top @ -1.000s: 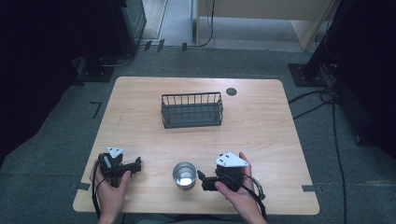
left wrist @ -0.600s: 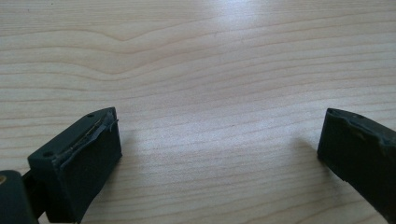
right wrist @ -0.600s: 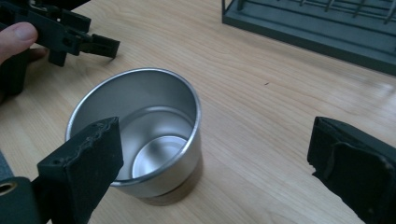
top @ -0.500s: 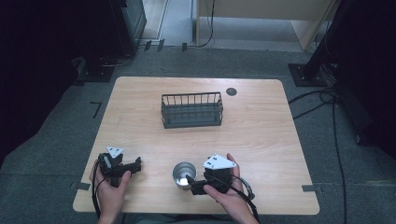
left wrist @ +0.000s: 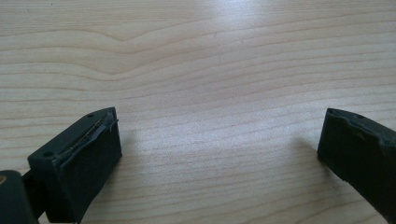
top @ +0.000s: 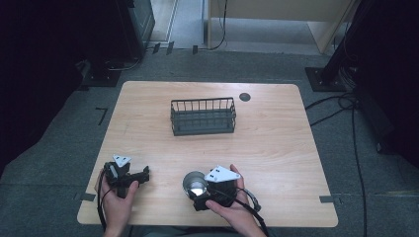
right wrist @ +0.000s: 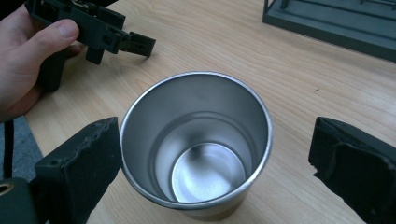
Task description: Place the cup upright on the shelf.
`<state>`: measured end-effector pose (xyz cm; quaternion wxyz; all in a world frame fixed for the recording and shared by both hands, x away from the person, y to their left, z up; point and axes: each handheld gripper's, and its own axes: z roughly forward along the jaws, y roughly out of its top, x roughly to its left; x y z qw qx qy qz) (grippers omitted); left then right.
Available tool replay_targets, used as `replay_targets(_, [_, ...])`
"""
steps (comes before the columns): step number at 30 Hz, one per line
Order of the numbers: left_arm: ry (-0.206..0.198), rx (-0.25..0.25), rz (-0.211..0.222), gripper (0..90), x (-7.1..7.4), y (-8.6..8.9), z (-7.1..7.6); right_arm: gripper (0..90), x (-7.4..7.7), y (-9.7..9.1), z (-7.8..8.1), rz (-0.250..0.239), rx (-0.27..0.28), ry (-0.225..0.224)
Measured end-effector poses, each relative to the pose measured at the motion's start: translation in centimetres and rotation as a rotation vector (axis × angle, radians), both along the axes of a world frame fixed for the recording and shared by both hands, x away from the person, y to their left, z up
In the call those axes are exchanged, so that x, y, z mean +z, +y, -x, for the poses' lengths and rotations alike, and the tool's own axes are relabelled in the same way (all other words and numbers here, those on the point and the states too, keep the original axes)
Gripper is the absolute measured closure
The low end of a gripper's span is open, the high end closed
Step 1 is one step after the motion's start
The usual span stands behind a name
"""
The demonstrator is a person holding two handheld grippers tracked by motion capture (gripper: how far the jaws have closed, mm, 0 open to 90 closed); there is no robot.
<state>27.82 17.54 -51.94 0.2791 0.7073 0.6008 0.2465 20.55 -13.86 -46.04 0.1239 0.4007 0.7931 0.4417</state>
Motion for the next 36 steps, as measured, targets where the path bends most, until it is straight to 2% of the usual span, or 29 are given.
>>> replay_targets(4, [0.000, 0.000, 0.000, 0.0, 0.0, 0.0, 0.0, 2.3, -0.1, 0.6, 0.2, 0.007, 0.023, 0.004])
replay_targets(11, [0.000, -0.001, 0.000, 0.0, 0.0, 0.0, 0.0, 2.4, -0.6, 1.2, 0.1, 0.019, 0.024, 0.003])
replay_targets(16, [-0.001, -0.003, 0.000, 0.0, 0.0, 0.0, 0.0, 5.8, -1.0, 1.7, 0.2, 0.052, 0.016, -0.023])
replay_targets(25, [-0.001, -0.004, 0.001, 0.0, 0.0, 0.0, 0.0, 9.8, -1.5, 2.2, 0.1, 0.084, 0.008, -0.039])
replay_targets(36, [0.000, -0.006, 0.001, 0.0, 0.0, 0.0, 0.0, 13.1, -1.7, 2.3, 0.1, 0.088, 0.012, -0.039])
